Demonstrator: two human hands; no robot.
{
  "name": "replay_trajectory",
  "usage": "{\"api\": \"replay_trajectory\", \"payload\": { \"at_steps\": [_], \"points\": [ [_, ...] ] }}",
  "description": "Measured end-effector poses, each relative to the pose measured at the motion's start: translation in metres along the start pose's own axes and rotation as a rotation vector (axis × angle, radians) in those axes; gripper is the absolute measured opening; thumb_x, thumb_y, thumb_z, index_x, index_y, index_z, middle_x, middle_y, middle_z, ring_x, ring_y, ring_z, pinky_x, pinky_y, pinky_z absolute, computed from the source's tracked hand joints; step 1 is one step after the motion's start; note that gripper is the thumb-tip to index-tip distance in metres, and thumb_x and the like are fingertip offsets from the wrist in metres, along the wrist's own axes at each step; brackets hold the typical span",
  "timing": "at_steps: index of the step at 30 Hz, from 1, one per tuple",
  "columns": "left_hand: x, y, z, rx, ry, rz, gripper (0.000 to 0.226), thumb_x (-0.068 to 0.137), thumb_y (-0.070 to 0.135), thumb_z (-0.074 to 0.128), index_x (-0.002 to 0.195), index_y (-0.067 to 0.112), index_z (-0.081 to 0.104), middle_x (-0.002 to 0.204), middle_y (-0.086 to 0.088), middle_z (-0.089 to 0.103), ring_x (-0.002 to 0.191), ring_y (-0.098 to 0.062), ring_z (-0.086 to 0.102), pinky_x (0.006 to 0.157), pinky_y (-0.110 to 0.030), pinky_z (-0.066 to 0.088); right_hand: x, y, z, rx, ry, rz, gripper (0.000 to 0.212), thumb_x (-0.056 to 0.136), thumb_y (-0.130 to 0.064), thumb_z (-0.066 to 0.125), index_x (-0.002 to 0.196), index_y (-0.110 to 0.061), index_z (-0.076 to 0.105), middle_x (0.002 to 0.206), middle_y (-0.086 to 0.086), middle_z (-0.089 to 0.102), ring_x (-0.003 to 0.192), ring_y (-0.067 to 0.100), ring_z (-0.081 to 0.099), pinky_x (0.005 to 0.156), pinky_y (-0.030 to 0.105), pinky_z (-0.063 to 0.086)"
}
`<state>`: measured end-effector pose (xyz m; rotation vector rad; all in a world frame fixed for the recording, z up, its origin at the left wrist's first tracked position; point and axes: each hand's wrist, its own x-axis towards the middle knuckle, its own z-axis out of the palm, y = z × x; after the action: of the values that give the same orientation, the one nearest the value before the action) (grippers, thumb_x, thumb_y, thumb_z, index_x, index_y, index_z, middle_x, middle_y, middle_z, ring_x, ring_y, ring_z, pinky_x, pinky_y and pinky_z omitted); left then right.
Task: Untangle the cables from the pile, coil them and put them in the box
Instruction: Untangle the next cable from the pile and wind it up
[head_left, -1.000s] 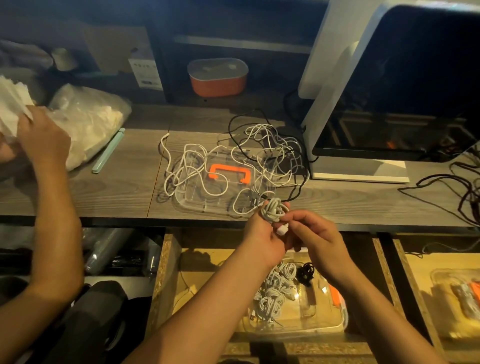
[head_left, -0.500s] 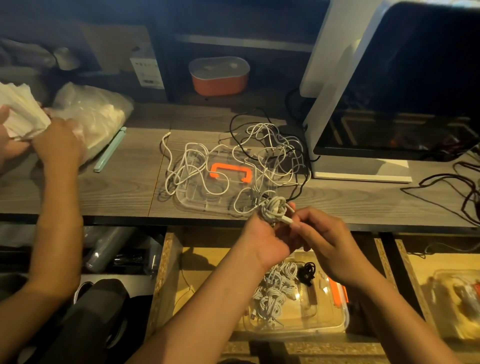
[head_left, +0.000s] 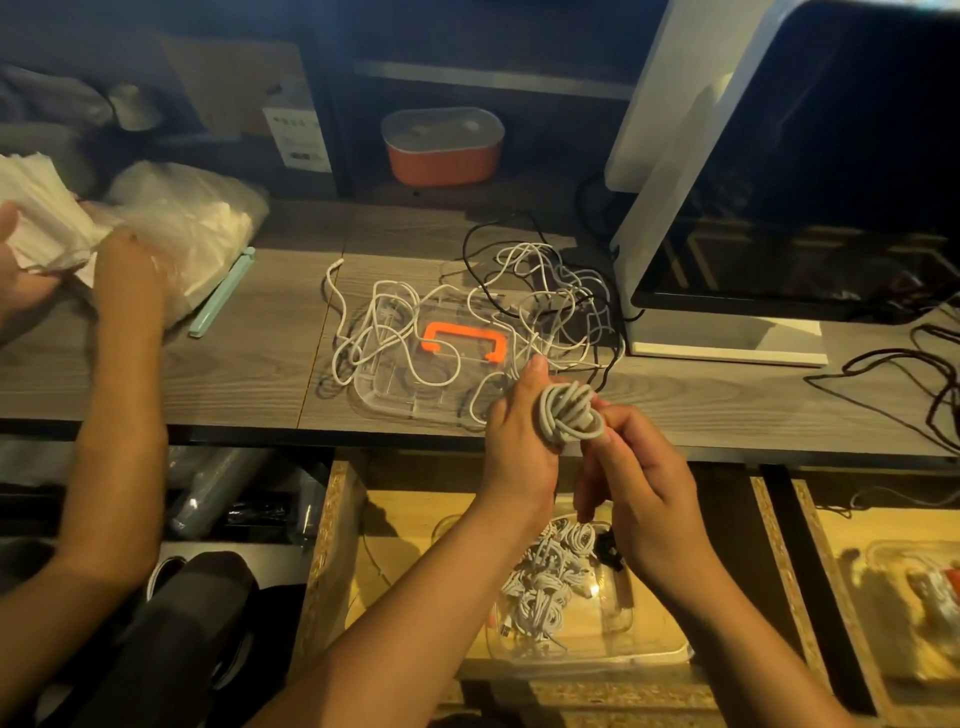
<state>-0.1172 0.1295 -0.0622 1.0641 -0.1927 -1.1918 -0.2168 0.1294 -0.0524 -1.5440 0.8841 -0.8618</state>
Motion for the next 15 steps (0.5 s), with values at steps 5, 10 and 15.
{"api": "replay_trajectory", "payload": {
  "at_steps": [5, 10, 15],
  "points": [
    [-0.004, 0.006, 0.001, 0.009, -0.099, 0.036, 0.033, 0.088, 0.033, 0.050, 0.073, 0.006, 0.061, 0.060, 0.001, 0.063, 0.056, -0.008, 0.061, 0.056, -0.019, 0.050, -0.004, -0.010, -0.005, 0.054, -0.034, 0.038, 0.024, 0.095, -0.035, 0.050, 0.082, -0.016, 0.056, 0.058, 0.000, 0.057, 0.046, 0.016, 0.054, 0.044, 0.028, 0.048],
    [-0.005, 0.015, 0.000, -0.125, -0.259, -0.185, 0.038, 0.083, 0.039, 0.051, 0.065, 0.014, 0.072, 0.069, -0.004, 0.069, 0.064, -0.012, 0.066, 0.061, -0.022, 0.054, -0.005, -0.021, -0.002, 0.029, -0.022, 0.037, 0.025, 0.095, -0.029, 0.045, 0.083, -0.008, 0.051, 0.061, 0.012, 0.060, 0.047, 0.024, 0.057, 0.047, 0.038, 0.049],
    [-0.007, 0.020, 0.001, -0.126, -0.280, -0.267, 0.042, 0.092, 0.039, 0.044, 0.067, 0.014, 0.066, 0.071, -0.003, 0.068, 0.060, -0.013, 0.064, 0.052, -0.020, 0.051, -0.004, -0.031, -0.003, 0.024, -0.002, 0.067, 0.027, 0.088, -0.030, 0.044, 0.085, -0.003, 0.051, 0.069, 0.014, 0.064, 0.054, 0.024, 0.063, 0.052, 0.034, 0.055]
  ]
}}
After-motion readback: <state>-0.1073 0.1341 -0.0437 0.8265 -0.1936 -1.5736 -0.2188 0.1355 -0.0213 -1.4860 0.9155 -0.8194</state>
